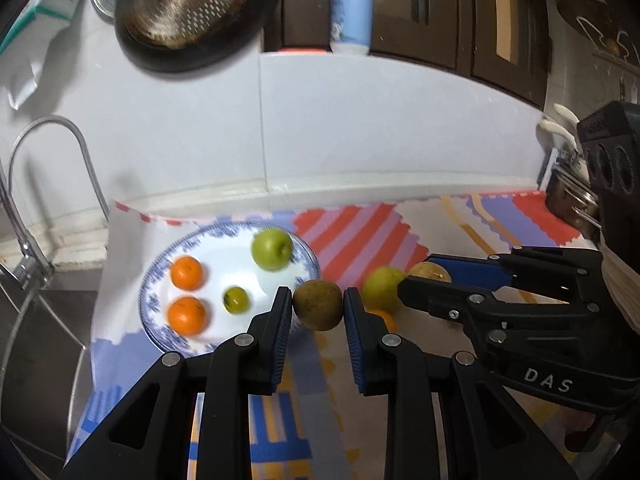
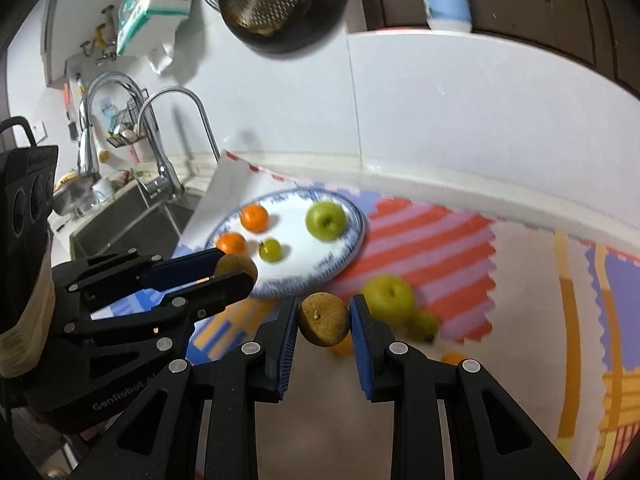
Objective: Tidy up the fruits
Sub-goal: 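Carry the brown fruits to the plate with both grippers, then open both grippers over the plate and withdraw them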
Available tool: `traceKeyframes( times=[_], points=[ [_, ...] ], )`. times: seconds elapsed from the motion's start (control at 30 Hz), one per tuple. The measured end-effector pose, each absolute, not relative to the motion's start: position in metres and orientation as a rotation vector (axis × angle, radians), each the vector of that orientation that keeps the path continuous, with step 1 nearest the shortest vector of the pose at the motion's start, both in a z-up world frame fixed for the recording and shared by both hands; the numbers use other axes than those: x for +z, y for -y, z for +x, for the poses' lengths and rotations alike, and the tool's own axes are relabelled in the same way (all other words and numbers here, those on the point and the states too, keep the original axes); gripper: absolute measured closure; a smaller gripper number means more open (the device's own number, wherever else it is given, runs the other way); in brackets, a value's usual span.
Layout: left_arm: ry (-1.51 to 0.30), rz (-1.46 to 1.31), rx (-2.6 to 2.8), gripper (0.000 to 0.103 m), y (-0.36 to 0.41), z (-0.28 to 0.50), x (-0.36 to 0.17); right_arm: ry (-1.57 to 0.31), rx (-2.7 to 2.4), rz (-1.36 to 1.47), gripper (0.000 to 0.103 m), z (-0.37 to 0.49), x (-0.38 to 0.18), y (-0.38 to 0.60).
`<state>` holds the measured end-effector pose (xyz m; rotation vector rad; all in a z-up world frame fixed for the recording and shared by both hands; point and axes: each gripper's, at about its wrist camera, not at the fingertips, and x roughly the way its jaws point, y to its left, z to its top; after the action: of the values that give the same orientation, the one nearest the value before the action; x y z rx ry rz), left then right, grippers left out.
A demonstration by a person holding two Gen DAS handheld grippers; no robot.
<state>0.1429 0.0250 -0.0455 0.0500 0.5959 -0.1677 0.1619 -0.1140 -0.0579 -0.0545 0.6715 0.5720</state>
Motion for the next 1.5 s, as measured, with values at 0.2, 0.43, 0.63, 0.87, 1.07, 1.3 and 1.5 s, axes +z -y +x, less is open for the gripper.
traceKeyframes(
  times=[0.2, 0.43, 0.63, 0.87, 1.07, 1.3, 1.5],
  points=[
    [-0.556, 0.062, -0.126, 0.076, -0.041, 0.152, -0.034, -0.636, 0.609, -0.056, 0.076, 0.182, -0.044, 0.092],
    [-0.566, 0.043, -0.084, 0.076, -0.065, 0.182, -0.036, -0.633, 0.643, -0.084, 0.076, 0.219, -0.035, 0.060],
    [-0.647, 0.004, -0.053, 0.076, -0.093, 0.222, -0.053, -0.674, 0.656, -0.145, 0.076, 0.259, -0.038, 0.029],
    [-0.766, -0.045, -0.034, 0.076, -0.124, 0.273, -0.075, -0.787, 0.655, -0.170, 0.076, 0.312, -0.057, -0.001],
    [-0.857, -0.075, -0.045, 0.076, -0.136, 0.302, -0.092, -0.905, 0.650, -0.162, 0.076, 0.348, -0.080, -0.016],
    [-0.930, -0.092, -0.040, 0.076, -0.142, 0.322, -0.108, -1.007, 0.642, -0.156, 0.076, 0.374, -0.102, -0.023],
    [-0.939, -0.104, -0.046, 0.076, -0.141, 0.329, -0.113, -1.011, 0.652, -0.161, 0.075, 0.376, -0.105, -0.026]
  ],
)
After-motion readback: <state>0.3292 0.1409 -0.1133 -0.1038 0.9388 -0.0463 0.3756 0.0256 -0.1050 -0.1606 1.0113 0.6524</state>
